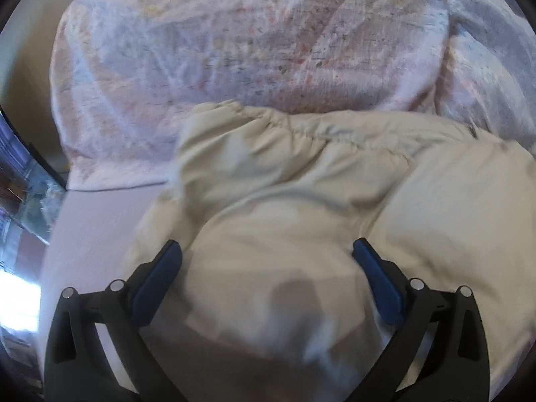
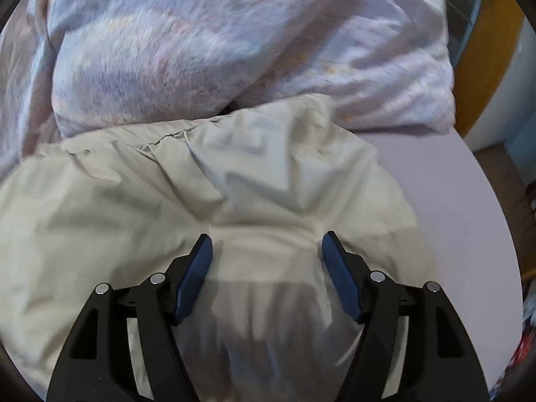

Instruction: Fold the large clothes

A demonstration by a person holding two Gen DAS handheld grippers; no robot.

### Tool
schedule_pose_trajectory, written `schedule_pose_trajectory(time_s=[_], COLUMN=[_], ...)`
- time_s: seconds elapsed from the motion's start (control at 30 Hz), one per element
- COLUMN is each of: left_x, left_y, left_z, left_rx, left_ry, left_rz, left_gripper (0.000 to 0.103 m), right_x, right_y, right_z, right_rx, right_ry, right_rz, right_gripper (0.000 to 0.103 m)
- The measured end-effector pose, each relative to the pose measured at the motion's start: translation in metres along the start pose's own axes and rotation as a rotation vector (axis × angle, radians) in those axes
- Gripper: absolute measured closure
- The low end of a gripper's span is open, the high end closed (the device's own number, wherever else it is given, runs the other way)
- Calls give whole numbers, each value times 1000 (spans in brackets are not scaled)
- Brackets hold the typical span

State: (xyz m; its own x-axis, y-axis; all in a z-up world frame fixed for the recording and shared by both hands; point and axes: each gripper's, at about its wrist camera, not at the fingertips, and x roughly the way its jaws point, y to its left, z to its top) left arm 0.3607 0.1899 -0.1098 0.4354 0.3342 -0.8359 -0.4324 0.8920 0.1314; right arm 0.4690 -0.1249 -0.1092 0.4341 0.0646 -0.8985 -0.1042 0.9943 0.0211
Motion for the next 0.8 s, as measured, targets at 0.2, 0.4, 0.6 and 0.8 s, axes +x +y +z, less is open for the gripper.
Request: schedule_pose_trajectory(time_s=[0.2, 0.4, 0.6, 0.8], left_x=[-56, -75, -66, -53], left_y=[47, 82, 81, 75], left_z=[-31, -66, -86, -81], left_rx=[-29, -60, -164, -239], left_ry=[42, 105, 178, 202], left_rz=[-27, -26, -78, -106], left_gripper=[2, 2, 2, 2], right_x=[-44, -31, -9, 5], right_y=[-66, -110, -127, -129], right_z=[-30, -62, -72, -72], right_rx=[230, 407, 570, 632], right_ry=[121, 241, 277, 272], right_rz=[97, 186, 360, 401], right_gripper=[15, 14, 14, 14])
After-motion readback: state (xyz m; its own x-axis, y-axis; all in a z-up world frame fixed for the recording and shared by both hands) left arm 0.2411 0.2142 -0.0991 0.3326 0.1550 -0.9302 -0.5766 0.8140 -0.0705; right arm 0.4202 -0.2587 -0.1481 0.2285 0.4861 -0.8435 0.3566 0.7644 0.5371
